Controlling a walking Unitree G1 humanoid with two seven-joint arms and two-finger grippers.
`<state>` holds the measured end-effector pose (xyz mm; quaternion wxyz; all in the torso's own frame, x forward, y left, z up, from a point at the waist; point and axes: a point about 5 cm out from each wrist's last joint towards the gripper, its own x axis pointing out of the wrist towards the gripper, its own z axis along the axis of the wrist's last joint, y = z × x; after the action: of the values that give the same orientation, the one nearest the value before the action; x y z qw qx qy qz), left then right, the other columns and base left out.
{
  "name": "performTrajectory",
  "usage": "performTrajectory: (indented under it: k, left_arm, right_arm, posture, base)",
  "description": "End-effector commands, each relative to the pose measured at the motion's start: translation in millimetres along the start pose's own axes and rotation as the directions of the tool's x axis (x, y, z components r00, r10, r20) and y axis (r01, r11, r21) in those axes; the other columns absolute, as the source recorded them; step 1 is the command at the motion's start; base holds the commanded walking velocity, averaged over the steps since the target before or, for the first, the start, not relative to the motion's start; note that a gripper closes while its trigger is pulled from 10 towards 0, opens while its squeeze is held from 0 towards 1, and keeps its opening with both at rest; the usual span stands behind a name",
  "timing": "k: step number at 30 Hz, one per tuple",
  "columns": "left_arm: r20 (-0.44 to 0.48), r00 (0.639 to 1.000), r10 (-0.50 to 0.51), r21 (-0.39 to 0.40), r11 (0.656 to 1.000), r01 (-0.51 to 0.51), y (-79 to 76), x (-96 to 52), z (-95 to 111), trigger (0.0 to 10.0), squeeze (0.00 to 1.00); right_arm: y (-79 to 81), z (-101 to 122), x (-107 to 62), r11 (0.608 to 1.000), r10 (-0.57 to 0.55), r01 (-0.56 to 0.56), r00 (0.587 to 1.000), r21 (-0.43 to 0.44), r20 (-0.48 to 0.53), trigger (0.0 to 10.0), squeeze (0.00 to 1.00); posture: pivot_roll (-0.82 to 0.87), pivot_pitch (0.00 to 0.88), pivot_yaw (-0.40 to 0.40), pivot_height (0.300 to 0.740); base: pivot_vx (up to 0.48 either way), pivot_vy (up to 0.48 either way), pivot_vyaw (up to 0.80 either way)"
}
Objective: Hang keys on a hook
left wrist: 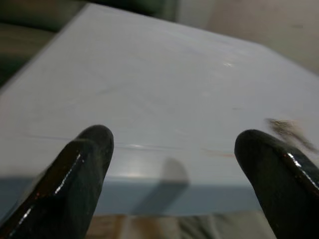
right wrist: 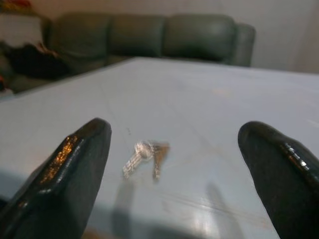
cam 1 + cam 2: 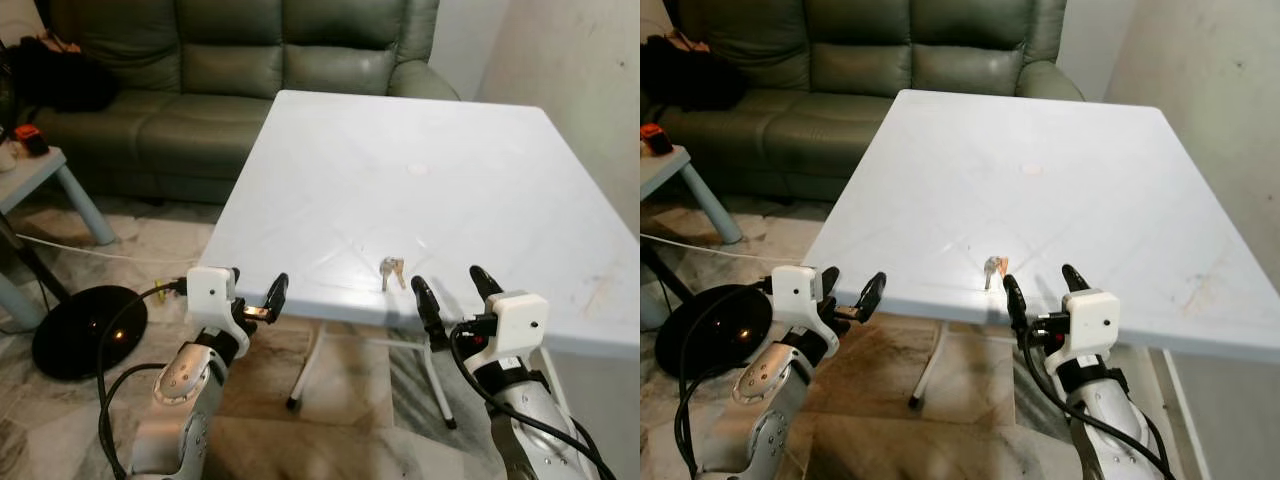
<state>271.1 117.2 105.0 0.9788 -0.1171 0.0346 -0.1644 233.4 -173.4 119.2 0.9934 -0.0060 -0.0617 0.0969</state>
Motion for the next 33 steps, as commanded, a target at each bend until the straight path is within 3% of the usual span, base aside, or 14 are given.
performTrajectory:
  k: [1, 6, 16, 19, 22, 25, 33]
  left_arm:
    - [0.015, 1.000, 0.025, -0.006, 1.000, -0.025, 6.6, -0.9, 5, 10.0, 0.00]
    - [0.012, 0.999, 0.046, -0.039, 0.998, -0.046, 9.6, -0.4, 5, 10.0, 0.00]
    - [0.018, 0.999, 0.036, -0.027, 0.999, -0.035, 7.4, 0.5, 6, 10.0, 0.00]
    - [0.042, 0.999, 0.030, -0.026, 0.999, -0.029, 2.5, 1.0, 9, 10.0, 0.00]
    - [0.040, 0.998, 0.039, 0.034, 0.999, -0.040, -3.1, 3.1, 7, 10.0, 0.00]
    - [0.080, 0.997, 0.000, 0.068, 0.998, -0.005, -9.1, 2.2, 10, 10.0, 0.00]
    - [0.079, 0.989, -0.122, 0.155, 0.982, 0.108, -19.9, -7.4, 1, 10.0, 0.00]
  right_arm:
    - [2.8, 5, 2.3, 1.000, 0.008, -0.009, 1.000, 0.009, 0.024, 10.0, 0.00]
    - [2.5, 6, 2.3, 1.000, 0.010, -0.011, 1.000, 0.006, 0.023, 10.0, 0.00]
    - [1.6, 6, 2.3, 1.000, 0.016, -0.016, 1.000, 0.003, 0.022, 10.0, 0.00]
    - [1.6, 6, 2.9, 1.000, 0.020, -0.020, 1.000, 0.002, 0.019, 10.0, 0.00]
    - [2.2, 5, 2.1, 0.999, 0.033, -0.033, 0.999, 0.002, 0.011, 10.0, 0.00]
    - [2.6, 4, 2.0, 0.999, 0.054, -0.054, 0.999, 0.001, 0.002, 10.0, 0.00]
    - [2.9, -1, 2.8, 0.987, 0.153, -0.155, 0.987, -0.039, -0.051, 10.0, 0.00]
  posture:
    - [0.10, 0.067, -0.013, 0.740]
    - [0.09, 0.068, -0.014, 0.740]
    - [0.09, 0.067, -0.017, 0.740]
    - [0.09, 0.068, -0.016, 0.740]
    - [0.09, 0.068, -0.016, 0.740]
    - [0.09, 0.070, -0.017, 0.740]
    - [0.09, 0.073, -0.015, 0.740]
  base:
    - [0.334, 0.285, 0.00]
    - [0.402, 0.114, 0.00]
    - [0.453, 0.000, 0.00]
    - [0.000, 0.000, 0.00]
    - [0.000, 0.000, 0.00]
    - [0.000, 0.000, 0.00]
    - [0.000, 0.000, 0.00]
